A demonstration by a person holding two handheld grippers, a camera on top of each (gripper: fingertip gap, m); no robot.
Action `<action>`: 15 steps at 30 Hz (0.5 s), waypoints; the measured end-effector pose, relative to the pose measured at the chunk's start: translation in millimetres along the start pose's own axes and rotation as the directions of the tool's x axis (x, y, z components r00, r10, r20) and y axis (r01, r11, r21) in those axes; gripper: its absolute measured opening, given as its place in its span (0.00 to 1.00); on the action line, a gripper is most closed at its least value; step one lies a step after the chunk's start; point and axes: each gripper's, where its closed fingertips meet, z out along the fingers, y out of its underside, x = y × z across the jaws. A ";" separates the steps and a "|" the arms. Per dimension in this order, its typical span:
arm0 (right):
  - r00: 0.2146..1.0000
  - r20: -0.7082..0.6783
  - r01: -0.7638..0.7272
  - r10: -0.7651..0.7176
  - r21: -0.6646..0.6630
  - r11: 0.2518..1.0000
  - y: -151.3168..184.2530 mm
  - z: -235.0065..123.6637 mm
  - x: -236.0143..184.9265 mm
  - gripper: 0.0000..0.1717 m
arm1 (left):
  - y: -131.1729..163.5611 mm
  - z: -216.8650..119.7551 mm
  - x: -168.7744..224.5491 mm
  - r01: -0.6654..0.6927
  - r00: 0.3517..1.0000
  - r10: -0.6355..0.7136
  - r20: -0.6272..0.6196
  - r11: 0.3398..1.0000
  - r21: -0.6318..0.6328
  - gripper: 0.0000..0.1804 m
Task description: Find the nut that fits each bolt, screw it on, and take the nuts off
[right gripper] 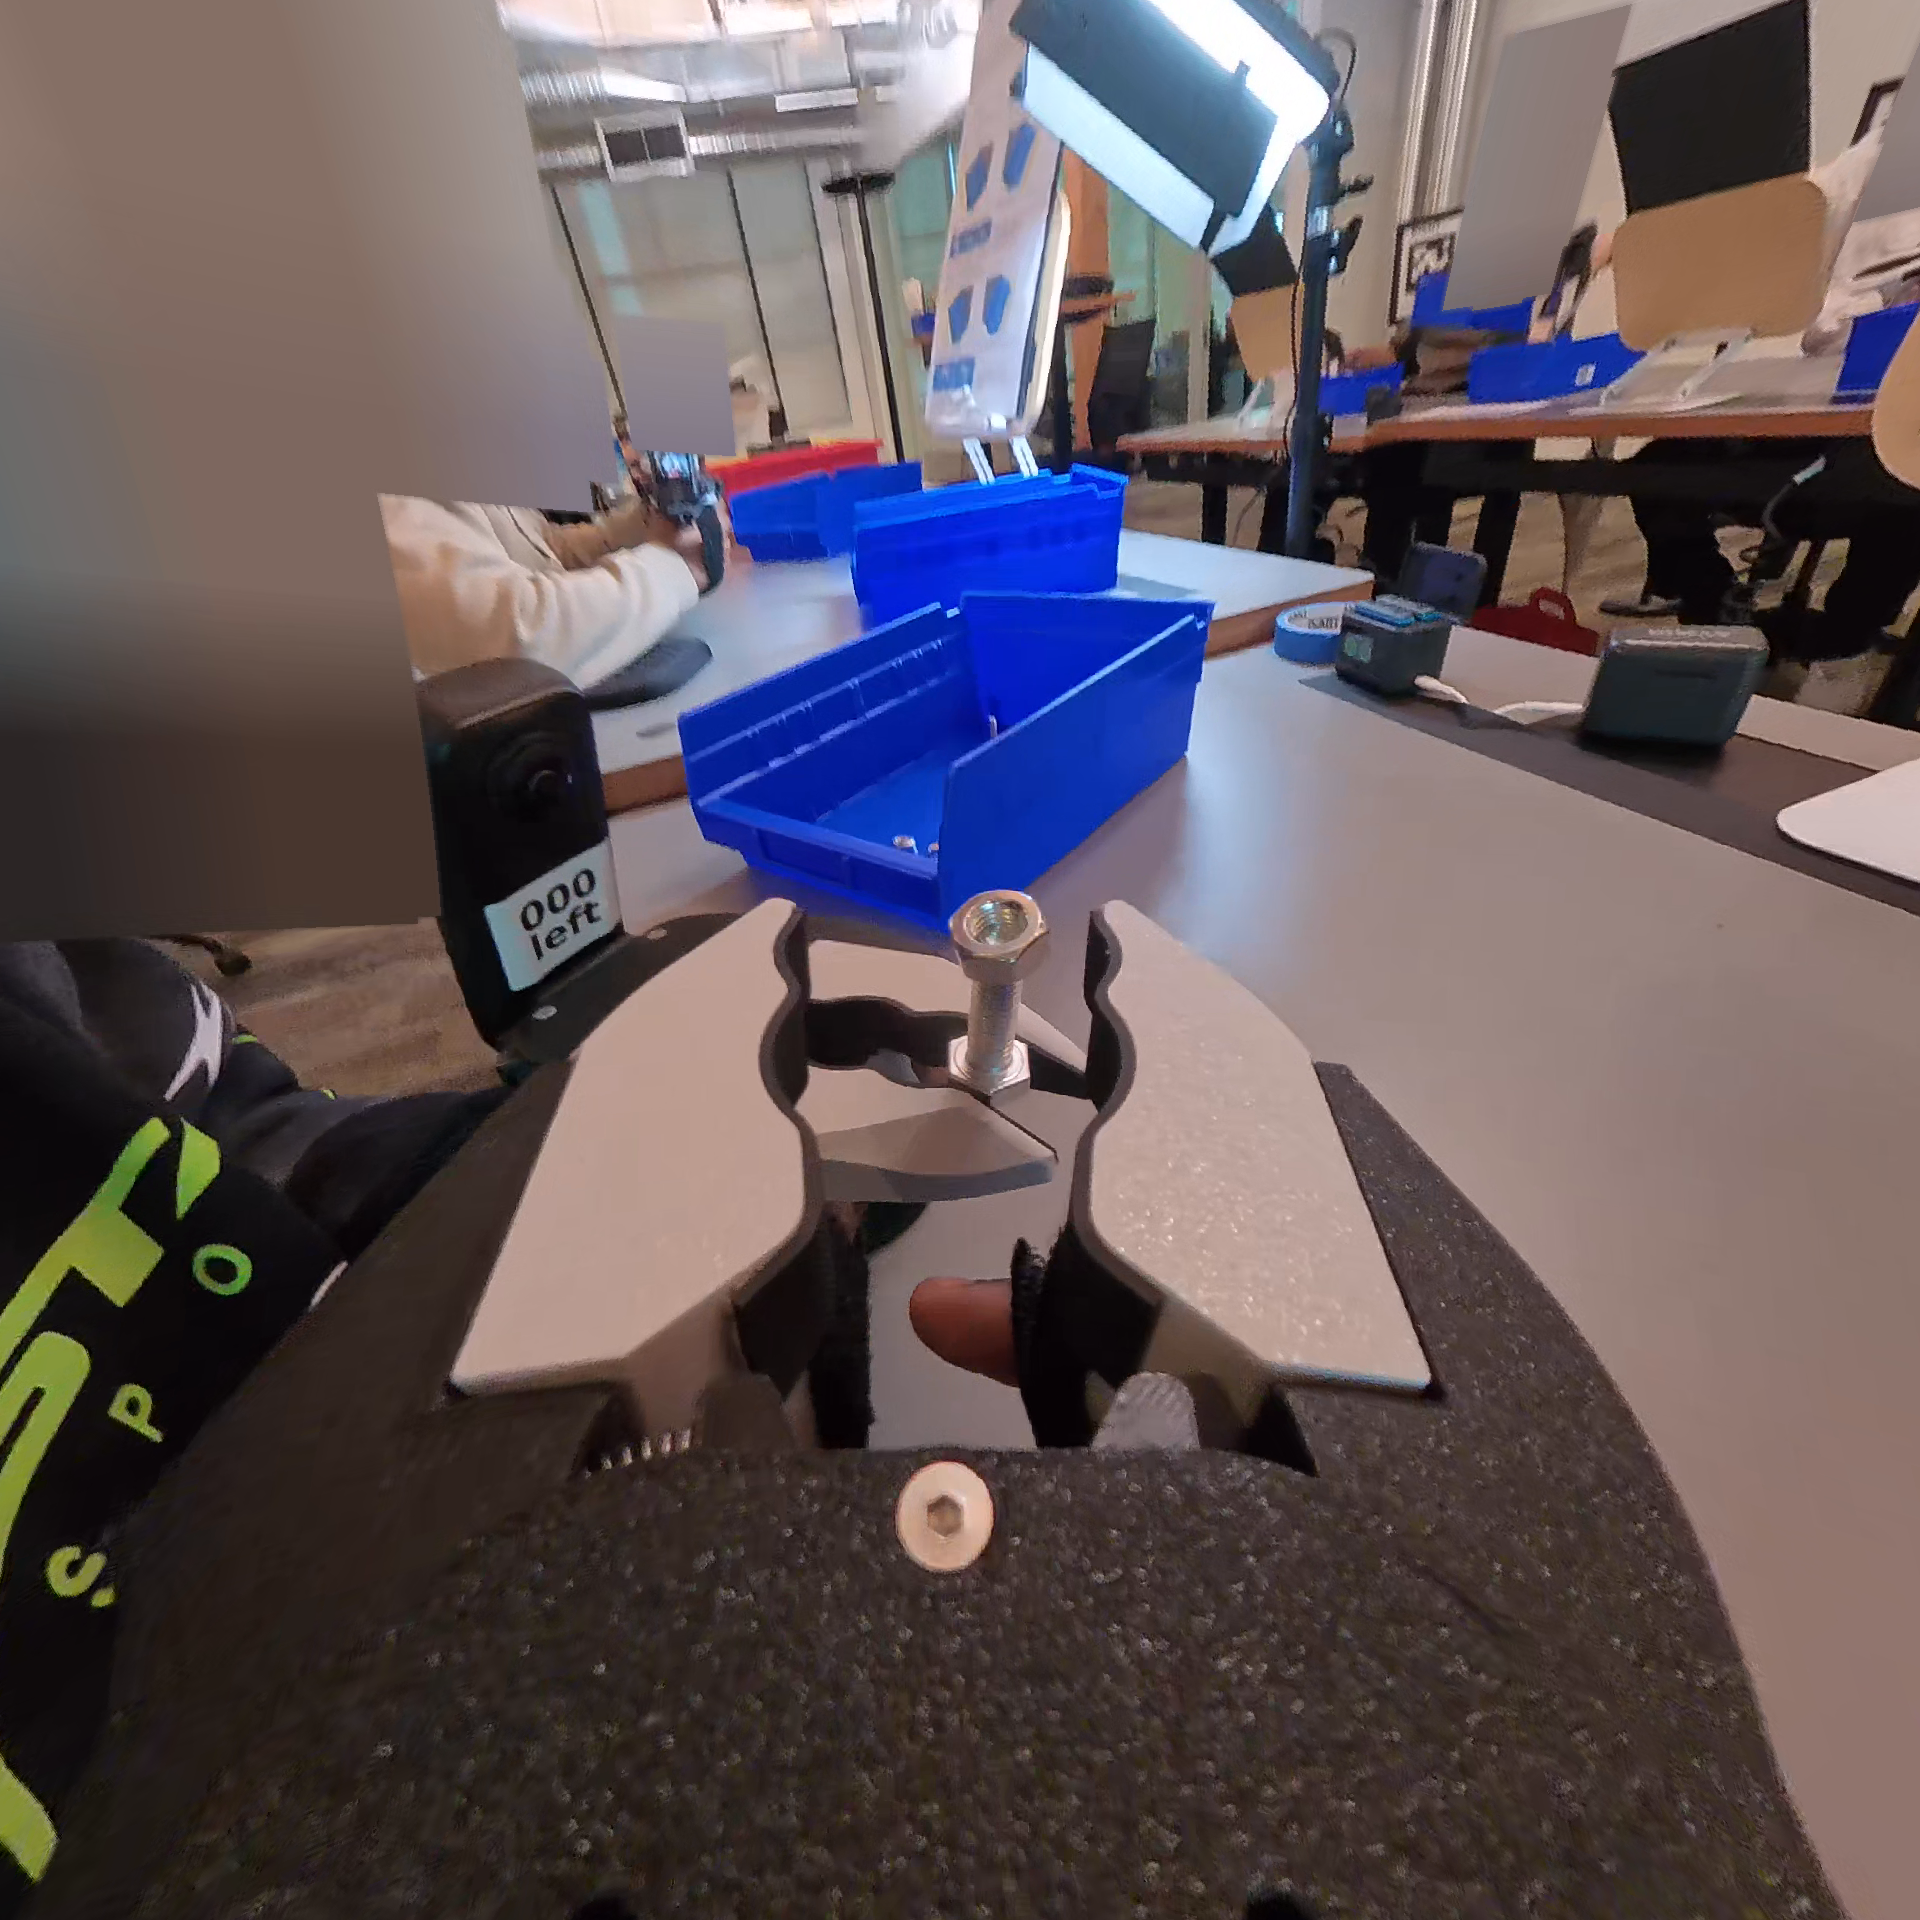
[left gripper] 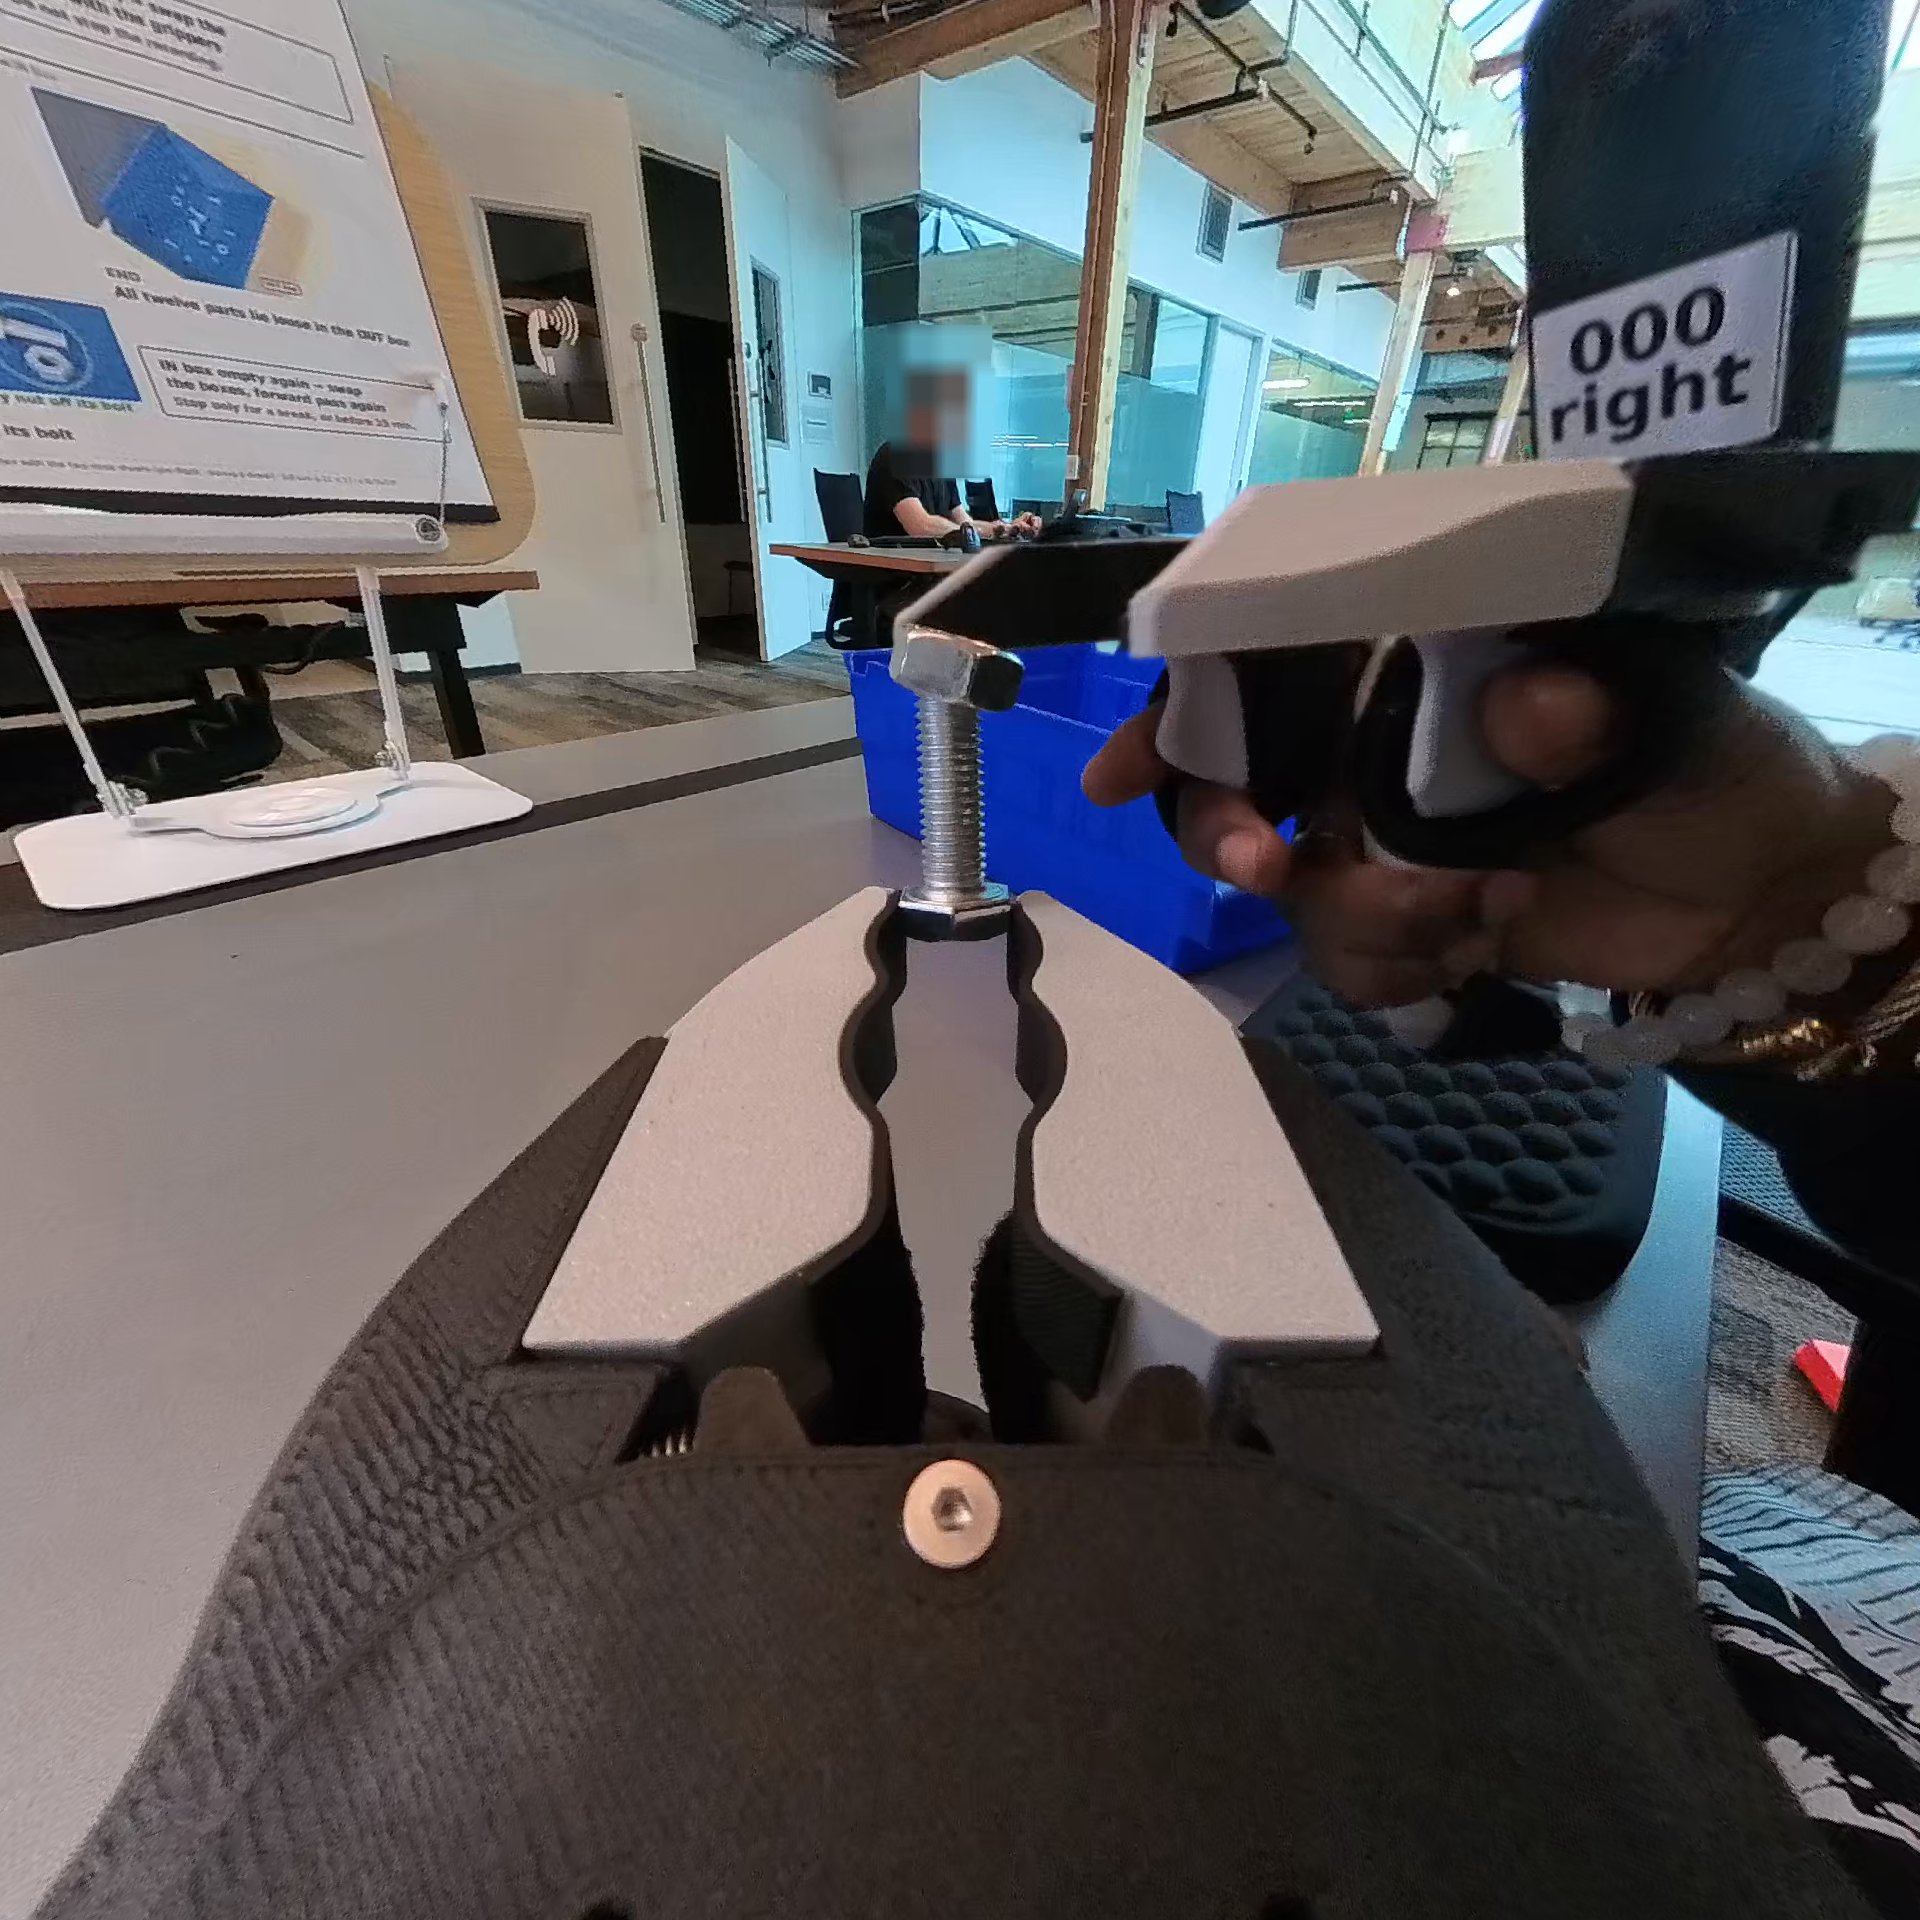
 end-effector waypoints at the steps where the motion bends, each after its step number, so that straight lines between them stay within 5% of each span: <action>1: 1.000 0.007 -0.015 0.015 0.021 1.000 0.0 0.0 -1.1 0.30 | 0.3 0.2 -0.5 0.006 1.000 -0.006 0.000 1.000 -0.002 0.10; 15: 0.999 -0.012 -0.031 0.031 0.007 1.000 5.5 -2.3 -3.6 0.27 | 2.0 1.8 -6.0 0.041 0.999 -0.040 0.017 0.999 -0.015 0.10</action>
